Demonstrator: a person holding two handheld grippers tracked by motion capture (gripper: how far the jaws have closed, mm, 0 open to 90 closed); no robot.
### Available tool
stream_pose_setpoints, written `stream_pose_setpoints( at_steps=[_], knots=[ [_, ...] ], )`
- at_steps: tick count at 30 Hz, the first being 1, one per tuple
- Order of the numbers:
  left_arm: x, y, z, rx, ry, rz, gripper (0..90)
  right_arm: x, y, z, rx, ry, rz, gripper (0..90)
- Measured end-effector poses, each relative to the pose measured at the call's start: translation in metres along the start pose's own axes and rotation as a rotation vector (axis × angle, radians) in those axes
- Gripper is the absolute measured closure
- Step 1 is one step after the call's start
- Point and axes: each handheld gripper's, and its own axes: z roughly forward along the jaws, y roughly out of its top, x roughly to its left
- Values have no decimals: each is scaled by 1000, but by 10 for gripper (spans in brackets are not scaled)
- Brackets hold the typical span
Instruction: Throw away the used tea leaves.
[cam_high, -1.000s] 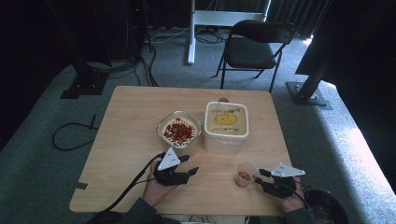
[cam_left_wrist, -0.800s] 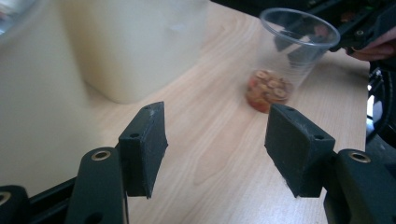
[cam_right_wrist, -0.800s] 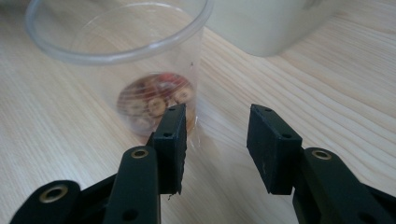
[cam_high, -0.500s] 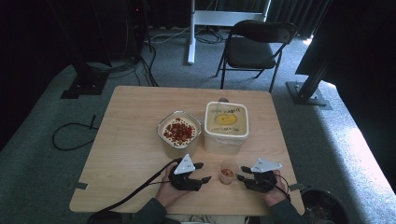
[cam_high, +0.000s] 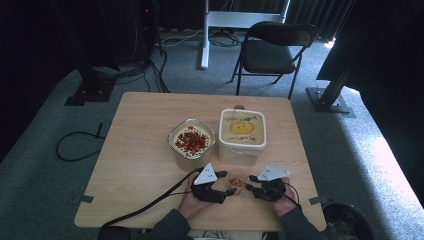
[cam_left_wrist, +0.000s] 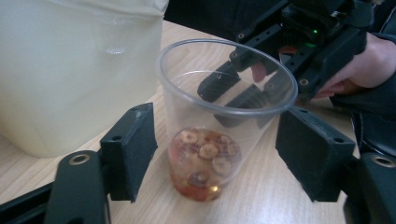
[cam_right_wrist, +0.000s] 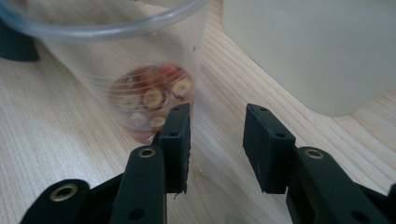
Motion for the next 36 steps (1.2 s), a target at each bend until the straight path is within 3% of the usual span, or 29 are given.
stream_pose_setpoints(
  at_steps=[11, 14, 15, 21, 25, 30, 33, 34, 36],
  knots=[
    [5, 4, 13, 2, 17, 29, 191, 8, 8, 12, 0, 30, -33, 607],
    [5, 4, 14, -1, 21, 25, 203, 11, 11, 14, 1, 40, -39, 605],
    [5, 4, 12, 5, 43, 28, 247, 12, 11, 15, 1, 38, -42, 601],
    [2, 5, 6, 31, 76, 35, 273, 8, 10, 11, -1, 18, -32, 583],
    [2, 7, -2, 25, 84, 31, 278, 2, 7, 6, -16, -2, -10, 570],
    [8, 11, -33, -23, 125, 7, 280, -6, 2, -2, -35, -34, 21, 554],
    [9, 13, -38, -27, 134, 8, 282, -8, 1, -3, -38, -39, 31, 550],
    [12, 15, -51, -34, 167, 4, 282, -15, -1, -5, -36, -56, 57, 527],
    [14, 15, -59, -41, 178, -4, 283, -17, -2, -5, -33, -73, 66, 522]
  ],
)
